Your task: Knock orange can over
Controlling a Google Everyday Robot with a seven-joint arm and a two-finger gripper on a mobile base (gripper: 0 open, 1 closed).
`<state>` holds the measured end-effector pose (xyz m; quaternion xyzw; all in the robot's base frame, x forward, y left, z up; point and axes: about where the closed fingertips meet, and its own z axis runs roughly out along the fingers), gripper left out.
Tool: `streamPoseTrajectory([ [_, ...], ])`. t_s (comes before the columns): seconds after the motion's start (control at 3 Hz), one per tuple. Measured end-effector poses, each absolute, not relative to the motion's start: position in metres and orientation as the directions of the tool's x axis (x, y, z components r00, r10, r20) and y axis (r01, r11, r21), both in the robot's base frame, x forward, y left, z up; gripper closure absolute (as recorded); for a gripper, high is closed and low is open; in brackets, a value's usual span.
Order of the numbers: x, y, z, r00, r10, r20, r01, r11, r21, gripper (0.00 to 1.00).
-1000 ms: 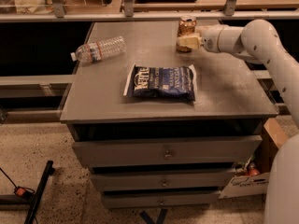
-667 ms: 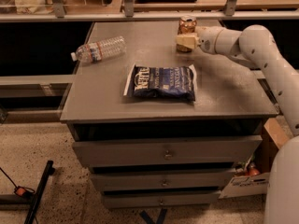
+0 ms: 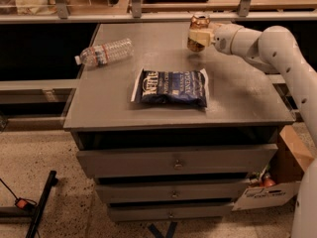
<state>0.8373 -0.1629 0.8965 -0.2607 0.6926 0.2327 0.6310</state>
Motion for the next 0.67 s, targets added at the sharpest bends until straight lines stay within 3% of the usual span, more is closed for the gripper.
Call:
streamPoseTrajectory([
  [0.33, 0.830, -0.163, 0.914, -0.073, -0.097, -0.993, -0.658, 0.753, -0.025, 0.85],
  [0.67, 0.820, -0.148, 0.942, -0.114, -0.220, -0.969, -0.682, 0.727, -0.085, 1.00],
])
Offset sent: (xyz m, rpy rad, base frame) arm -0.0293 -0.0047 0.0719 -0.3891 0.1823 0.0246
